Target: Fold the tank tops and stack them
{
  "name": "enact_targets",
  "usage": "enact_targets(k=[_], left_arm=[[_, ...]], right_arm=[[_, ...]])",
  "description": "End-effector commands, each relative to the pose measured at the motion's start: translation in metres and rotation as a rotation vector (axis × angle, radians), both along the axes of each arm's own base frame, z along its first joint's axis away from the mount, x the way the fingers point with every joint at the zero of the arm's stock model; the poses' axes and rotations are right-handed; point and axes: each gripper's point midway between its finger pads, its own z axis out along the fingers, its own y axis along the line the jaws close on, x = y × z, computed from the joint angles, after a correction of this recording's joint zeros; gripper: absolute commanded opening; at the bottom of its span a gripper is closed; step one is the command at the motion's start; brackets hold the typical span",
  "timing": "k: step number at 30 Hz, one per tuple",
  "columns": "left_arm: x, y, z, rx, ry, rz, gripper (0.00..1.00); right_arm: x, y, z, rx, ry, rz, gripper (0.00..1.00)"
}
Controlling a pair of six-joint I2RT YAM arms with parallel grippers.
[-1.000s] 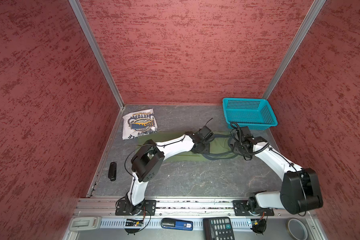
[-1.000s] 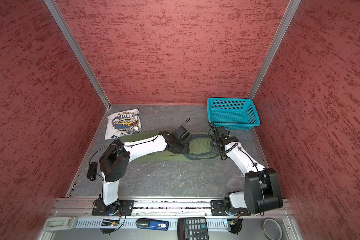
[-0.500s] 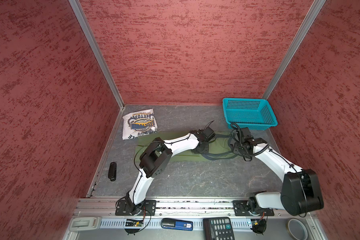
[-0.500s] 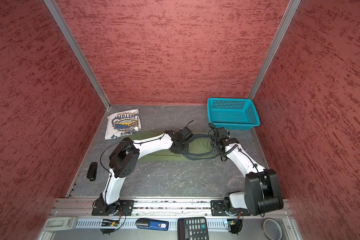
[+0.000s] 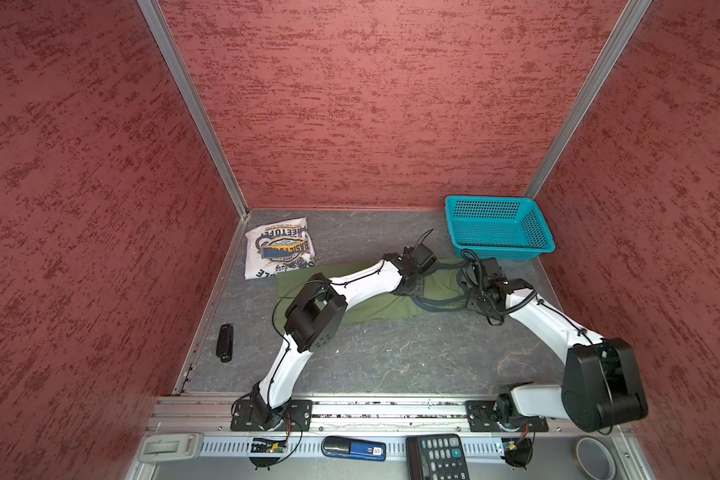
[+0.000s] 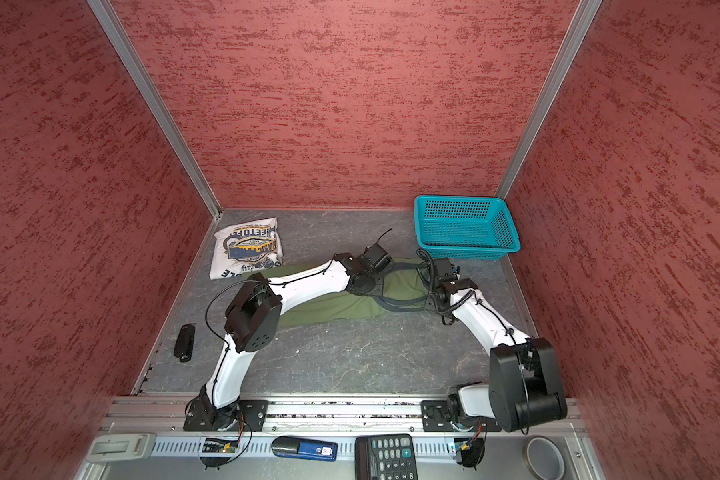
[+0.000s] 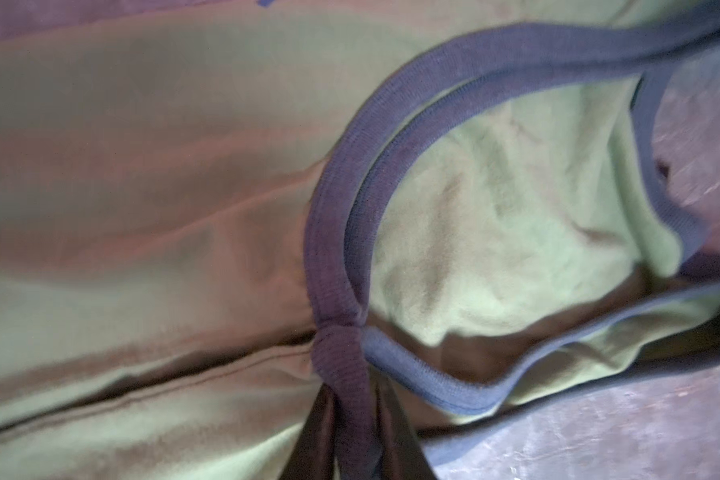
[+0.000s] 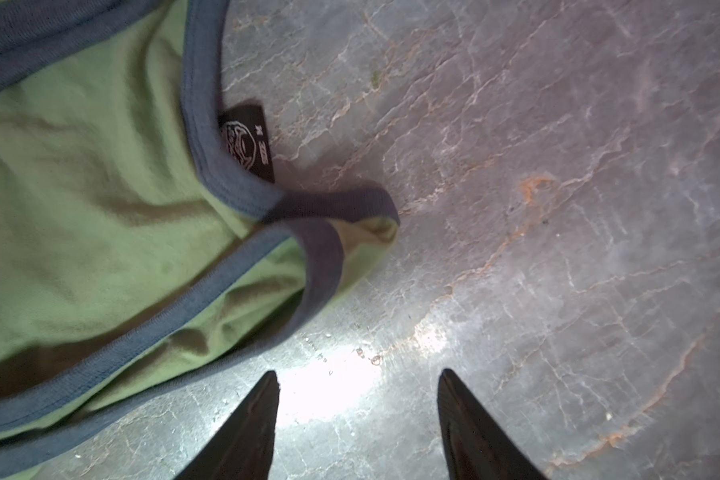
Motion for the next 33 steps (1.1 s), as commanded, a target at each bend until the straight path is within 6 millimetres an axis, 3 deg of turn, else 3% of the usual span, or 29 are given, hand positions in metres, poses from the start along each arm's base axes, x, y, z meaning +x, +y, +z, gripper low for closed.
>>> enact_targets(k=[1, 7, 14, 19, 22, 26, 28, 33], left_arm=[[-0.005, 0.002, -0.022, 0.030, 0.041, -0.025, 0.35], [-0.007, 0.007, -0.025, 0.042, 0.073, -0.047, 0.57], [-0.007, 0.015, 0.042, -0.164, -0.003, -0.067, 0.82], [0.001, 0.053, 0.072, -0.293, -0.048, -0.010, 0.90], [0.011, 0.099, 0.060, -0.250, -0.040, 0.079, 0.90], [0.022, 0.165, 0.030, -0.195, -0.001, 0.211, 0.89], [0.021, 0.189, 0.015, -0.169, 0.032, 0.256, 0.88], [0.002, 0.217, -0.015, -0.126, 0.103, 0.309, 0.87]], right_arm=[[0.011, -0.007, 0.011, -0.026, -0.048, -0.034, 0.62], [0.024, -0.003, 0.035, -0.007, -0.121, -0.023, 0.62], [0.035, 0.031, 0.050, 0.155, -0.192, 0.046, 0.63], [0.038, 0.054, 0.041, 0.253, -0.201, 0.064, 0.64], [0.040, 0.066, 0.025, 0.309, -0.172, 0.068, 0.65], [0.046, 0.071, 0.000, 0.309, -0.125, 0.066, 0.66], [0.050, 0.071, -0.010, 0.285, -0.103, 0.070, 0.66], [0.062, 0.078, -0.029, 0.237, -0.052, 0.098, 0.66]])
